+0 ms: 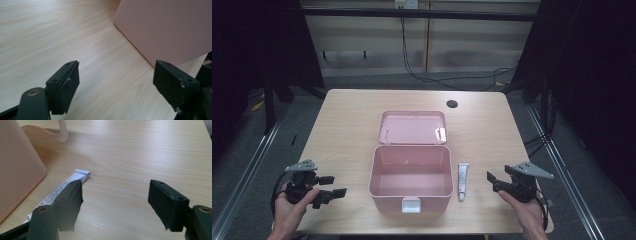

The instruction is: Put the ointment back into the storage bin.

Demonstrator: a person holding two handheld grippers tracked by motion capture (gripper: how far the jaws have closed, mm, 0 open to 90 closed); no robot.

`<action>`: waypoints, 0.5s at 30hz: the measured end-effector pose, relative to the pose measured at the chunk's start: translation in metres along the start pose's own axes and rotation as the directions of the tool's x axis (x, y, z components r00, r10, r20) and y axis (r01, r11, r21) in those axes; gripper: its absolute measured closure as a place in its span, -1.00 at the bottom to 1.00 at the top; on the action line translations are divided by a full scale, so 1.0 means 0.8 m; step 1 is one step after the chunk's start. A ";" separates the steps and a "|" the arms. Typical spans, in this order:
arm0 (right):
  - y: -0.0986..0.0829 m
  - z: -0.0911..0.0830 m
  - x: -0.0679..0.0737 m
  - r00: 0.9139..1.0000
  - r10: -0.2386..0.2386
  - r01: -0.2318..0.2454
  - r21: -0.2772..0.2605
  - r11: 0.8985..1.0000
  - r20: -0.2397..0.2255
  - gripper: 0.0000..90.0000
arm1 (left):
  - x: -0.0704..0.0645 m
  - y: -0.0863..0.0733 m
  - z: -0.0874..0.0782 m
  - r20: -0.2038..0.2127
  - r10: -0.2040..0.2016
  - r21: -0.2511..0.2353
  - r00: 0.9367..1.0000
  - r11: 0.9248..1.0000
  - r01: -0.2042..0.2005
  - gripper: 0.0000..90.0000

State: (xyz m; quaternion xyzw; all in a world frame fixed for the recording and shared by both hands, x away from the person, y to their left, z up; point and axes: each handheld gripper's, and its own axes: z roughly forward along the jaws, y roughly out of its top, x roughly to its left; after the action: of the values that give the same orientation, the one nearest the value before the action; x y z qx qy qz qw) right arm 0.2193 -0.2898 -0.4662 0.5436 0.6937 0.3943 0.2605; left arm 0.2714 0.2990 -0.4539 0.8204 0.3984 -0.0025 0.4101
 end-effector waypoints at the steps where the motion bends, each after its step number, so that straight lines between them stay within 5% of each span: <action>1: 0.000 0.000 0.001 1.000 -0.005 0.005 0.010 1.000 -0.010 -0.40 | 0.000 0.000 0.000 0.003 0.000 0.001 1.000 1.000 0.000 -0.53; 3: 0.000 0.002 0.000 0.998 0.016 -0.011 0.072 0.997 -0.066 -0.40 | -0.001 0.000 0.000 -0.002 0.004 -0.001 1.000 1.000 -0.004 -0.53; 6: 0.002 0.001 0.001 0.998 0.013 -0.008 0.080 0.997 -0.058 -0.40 | -0.002 -0.001 0.000 0.003 0.008 0.003 1.000 1.000 -0.008 -0.53; 8: 0.009 -0.008 0.002 1.000 0.002 -0.001 0.061 0.998 -0.013 -0.38 | -0.002 0.000 0.000 0.007 0.006 -0.001 1.000 1.000 -0.006 -0.53; 15: 0.013 -0.006 0.003 0.999 -0.005 0.012 0.147 0.989 -0.048 -0.33 | -0.002 0.000 0.001 0.005 0.005 0.003 1.000 1.000 -0.005 -0.53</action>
State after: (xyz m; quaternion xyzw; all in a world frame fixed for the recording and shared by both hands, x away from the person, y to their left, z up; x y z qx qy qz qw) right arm 0.2210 -0.2877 -0.4547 0.5490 0.7291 0.3537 0.2048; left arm 0.2702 0.2974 -0.4539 0.8219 0.3954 -0.0040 0.4099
